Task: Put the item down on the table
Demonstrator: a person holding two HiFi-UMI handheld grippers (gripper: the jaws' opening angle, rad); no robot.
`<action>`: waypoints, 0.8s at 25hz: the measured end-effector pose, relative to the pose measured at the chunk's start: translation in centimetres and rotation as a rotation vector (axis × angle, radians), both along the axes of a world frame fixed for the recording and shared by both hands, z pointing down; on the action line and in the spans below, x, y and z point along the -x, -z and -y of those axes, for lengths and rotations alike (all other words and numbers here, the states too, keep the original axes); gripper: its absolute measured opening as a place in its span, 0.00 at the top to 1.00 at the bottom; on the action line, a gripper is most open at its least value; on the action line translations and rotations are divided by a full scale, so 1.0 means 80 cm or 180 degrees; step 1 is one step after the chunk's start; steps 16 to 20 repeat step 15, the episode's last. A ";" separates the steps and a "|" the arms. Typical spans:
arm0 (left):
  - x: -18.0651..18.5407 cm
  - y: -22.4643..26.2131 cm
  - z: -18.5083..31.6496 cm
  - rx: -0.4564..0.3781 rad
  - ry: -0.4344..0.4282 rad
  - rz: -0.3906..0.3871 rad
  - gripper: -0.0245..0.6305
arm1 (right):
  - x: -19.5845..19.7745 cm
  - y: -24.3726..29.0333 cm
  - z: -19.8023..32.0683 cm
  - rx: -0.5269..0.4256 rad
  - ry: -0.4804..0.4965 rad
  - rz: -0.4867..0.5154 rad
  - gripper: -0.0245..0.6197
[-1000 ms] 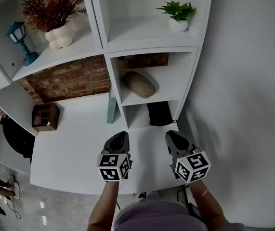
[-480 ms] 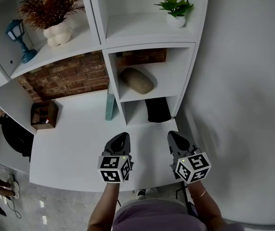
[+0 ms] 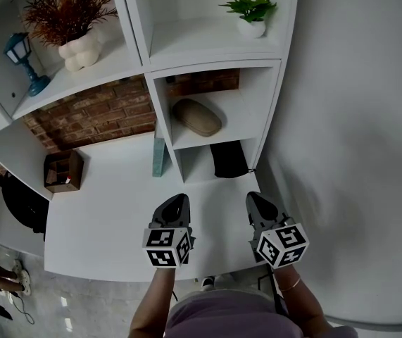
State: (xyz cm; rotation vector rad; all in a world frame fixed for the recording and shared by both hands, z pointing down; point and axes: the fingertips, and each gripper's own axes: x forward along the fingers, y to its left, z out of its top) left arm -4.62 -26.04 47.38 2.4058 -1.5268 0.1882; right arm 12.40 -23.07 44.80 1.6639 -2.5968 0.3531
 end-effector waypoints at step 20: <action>-0.003 -0.007 0.000 0.0046 -0.0051 -0.0032 0.95 | 0.000 -0.006 -0.003 0.0028 -0.0056 -0.0050 0.96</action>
